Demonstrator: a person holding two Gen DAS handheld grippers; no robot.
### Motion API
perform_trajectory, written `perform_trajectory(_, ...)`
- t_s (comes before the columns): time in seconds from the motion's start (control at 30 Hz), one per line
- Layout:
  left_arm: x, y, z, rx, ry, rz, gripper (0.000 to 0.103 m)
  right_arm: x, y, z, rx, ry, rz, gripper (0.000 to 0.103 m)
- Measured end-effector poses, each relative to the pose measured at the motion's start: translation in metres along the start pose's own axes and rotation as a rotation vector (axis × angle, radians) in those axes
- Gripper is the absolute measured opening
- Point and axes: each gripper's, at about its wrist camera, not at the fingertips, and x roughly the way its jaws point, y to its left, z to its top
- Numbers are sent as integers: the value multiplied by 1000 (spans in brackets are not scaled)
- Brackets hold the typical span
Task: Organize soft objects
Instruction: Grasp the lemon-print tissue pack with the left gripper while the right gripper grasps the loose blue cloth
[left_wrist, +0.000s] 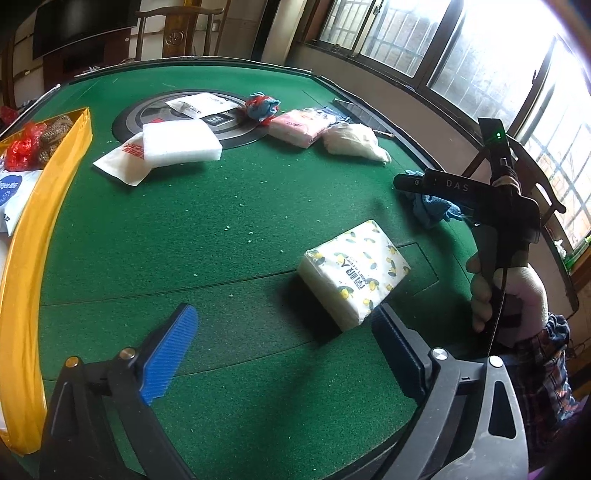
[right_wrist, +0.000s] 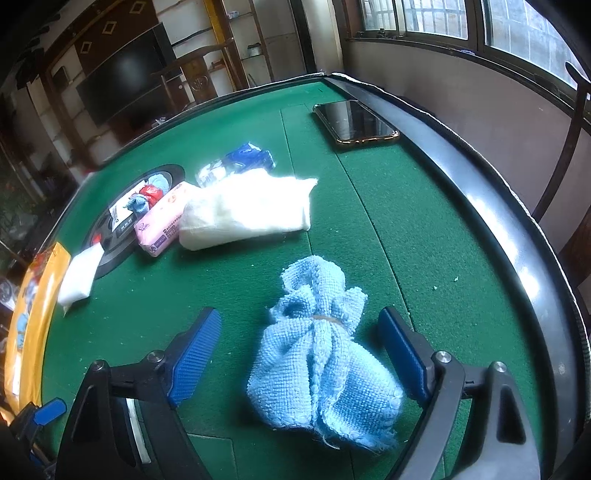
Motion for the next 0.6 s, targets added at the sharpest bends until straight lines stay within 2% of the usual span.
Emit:
perform_trajectory(0.43, 4, -4, 5, 13, 23, -6, 99, -1, 2, -1, -4, 2, 5, 83)
perform_trajectory(0.5, 3, -9, 10, 38, 12, 18, 99, -1, 2, -1, -4, 3, 8, 83)
perform_trajectory(0.6, -3, -32, 21, 169, -50, 62, 99, -1, 1, -1, -4, 4, 14, 83)
